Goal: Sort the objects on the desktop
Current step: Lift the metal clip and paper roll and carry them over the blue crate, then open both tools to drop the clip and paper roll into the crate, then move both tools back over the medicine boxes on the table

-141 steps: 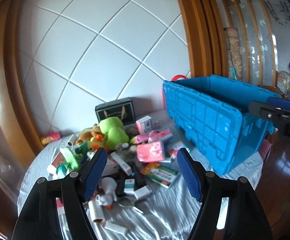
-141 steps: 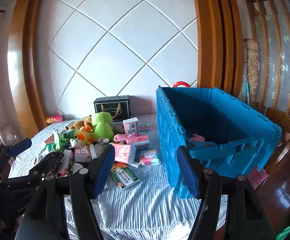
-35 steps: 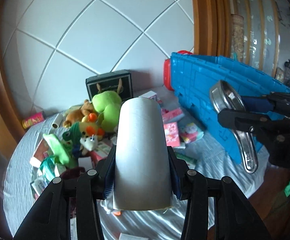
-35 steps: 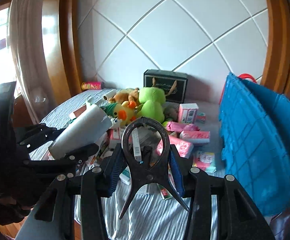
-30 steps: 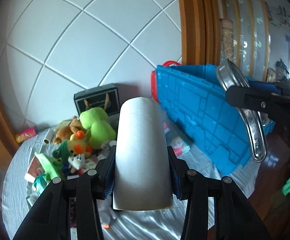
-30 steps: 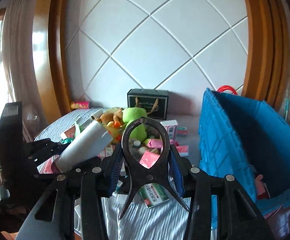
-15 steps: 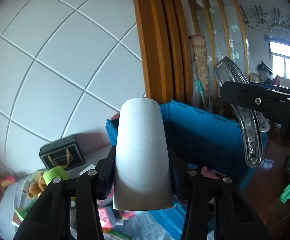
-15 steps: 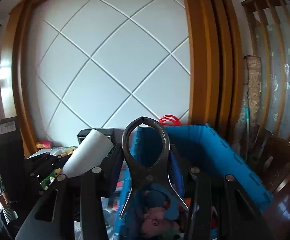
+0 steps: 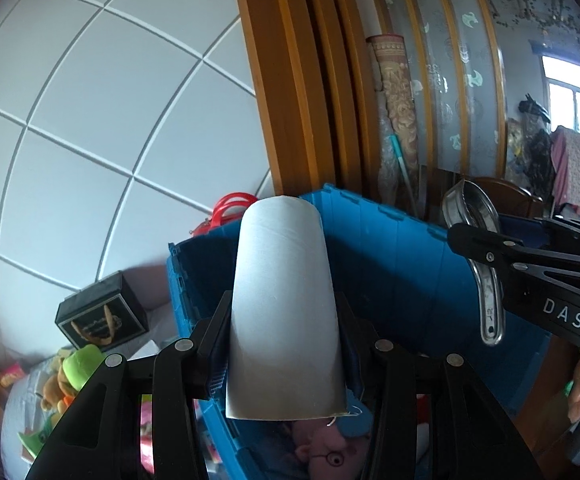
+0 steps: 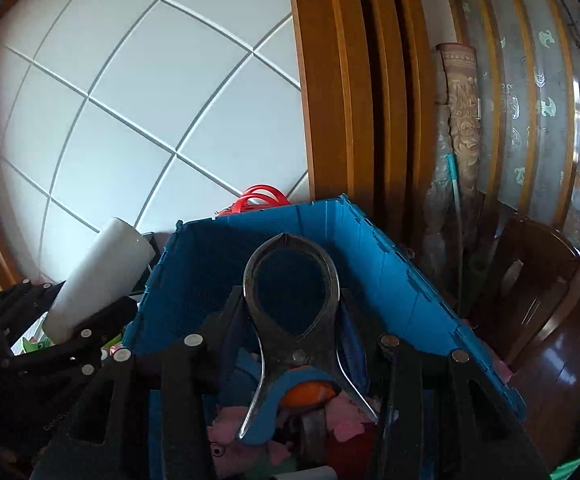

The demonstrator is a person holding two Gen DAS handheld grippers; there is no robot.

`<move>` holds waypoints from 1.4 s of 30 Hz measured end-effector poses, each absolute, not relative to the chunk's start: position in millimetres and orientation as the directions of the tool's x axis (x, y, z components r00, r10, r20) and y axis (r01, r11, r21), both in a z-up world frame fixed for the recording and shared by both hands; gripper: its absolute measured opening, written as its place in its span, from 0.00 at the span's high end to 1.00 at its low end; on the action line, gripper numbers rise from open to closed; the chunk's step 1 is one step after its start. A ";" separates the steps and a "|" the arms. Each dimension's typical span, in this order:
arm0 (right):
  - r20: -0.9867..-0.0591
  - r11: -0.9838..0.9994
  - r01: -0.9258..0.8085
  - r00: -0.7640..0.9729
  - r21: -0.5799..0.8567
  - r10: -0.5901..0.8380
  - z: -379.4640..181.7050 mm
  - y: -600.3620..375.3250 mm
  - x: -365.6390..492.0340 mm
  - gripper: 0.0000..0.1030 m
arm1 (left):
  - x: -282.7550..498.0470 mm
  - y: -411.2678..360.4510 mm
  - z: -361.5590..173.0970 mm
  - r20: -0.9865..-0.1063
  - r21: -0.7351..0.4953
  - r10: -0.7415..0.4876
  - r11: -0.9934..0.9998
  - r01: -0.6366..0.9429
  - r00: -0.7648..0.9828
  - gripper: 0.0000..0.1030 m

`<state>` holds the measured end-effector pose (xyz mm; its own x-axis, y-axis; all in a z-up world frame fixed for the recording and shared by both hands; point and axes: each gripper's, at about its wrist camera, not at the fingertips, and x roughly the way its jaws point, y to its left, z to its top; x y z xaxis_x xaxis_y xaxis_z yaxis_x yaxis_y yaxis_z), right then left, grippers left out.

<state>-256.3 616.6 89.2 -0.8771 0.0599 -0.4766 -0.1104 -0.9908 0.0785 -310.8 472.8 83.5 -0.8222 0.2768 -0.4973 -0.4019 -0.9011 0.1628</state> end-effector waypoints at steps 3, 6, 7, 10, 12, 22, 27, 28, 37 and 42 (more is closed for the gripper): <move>-0.502 -0.987 -0.130 -0.862 0.092 0.067 82.8 624.6 -263.9 0.57 | -317.2 479.5 79.2 -0.519 0.168 0.263 -0.901 -0.399 -0.813 0.56; -0.520 -0.982 -0.161 -0.850 0.099 0.087 80.1 633.0 -266.4 0.56 | -313.1 482.3 82.6 -0.497 0.177 0.251 -0.908 -0.381 -0.831 0.36; -0.520 -0.981 -0.169 -0.849 0.099 0.093 80.3 635.1 -266.1 0.56 | -311.2 482.3 85.3 -0.486 0.177 0.251 -0.909 -0.376 -0.837 0.28; -0.501 -0.978 -0.179 -0.859 0.110 0.101 85.7 637.0 -259.1 0.55 | -306.6 482.0 92.3 -0.464 0.175 0.257 -0.912 -0.372 -0.848 0.28; -0.488 -0.978 -0.179 -0.866 0.107 0.105 90.9 636.2 -254.2 0.49 | -304.3 482.3 93.9 -0.458 0.185 0.248 -0.912 -0.365 -0.853 0.28; -0.426 -0.990 -0.110 -0.903 0.092 0.061 103.9 604.4 -226.6 0.47 | -283.4 456.1 93.8 -0.441 0.160 0.246 -0.925 -0.345 -0.863 0.27; -0.416 -0.992 -0.088 -0.908 0.087 0.044 99.9 589.3 -220.0 0.47 | -273.6 436.6 89.8 -0.437 0.158 0.220 -0.936 -0.316 -0.872 0.27; -0.416 -0.992 -0.083 -0.909 0.094 0.036 98.3 587.5 -218.7 0.47 | -271.6 432.6 89.0 -0.436 0.157 0.214 -0.938 -0.309 -0.874 0.27; -0.418 -0.991 -0.059 -0.908 0.119 0.004 84.5 565.5 -201.4 0.46 | -250.3 397.5 78.7 -0.427 0.145 0.184 -0.952 -0.268 -0.885 0.27; -0.403 -0.993 -0.037 -0.915 0.114 -0.012 86.3 536.9 -182.9 0.46 | -236.8 365.6 71.8 -0.429 0.129 0.178 -0.958 -0.255 -0.885 0.27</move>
<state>-182.9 536.9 86.3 -0.9152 -0.0124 -0.4029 -0.0367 -0.9928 0.1139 -236.8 365.6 71.8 -0.8855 0.1775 -0.4294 -0.2546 -0.9584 0.1289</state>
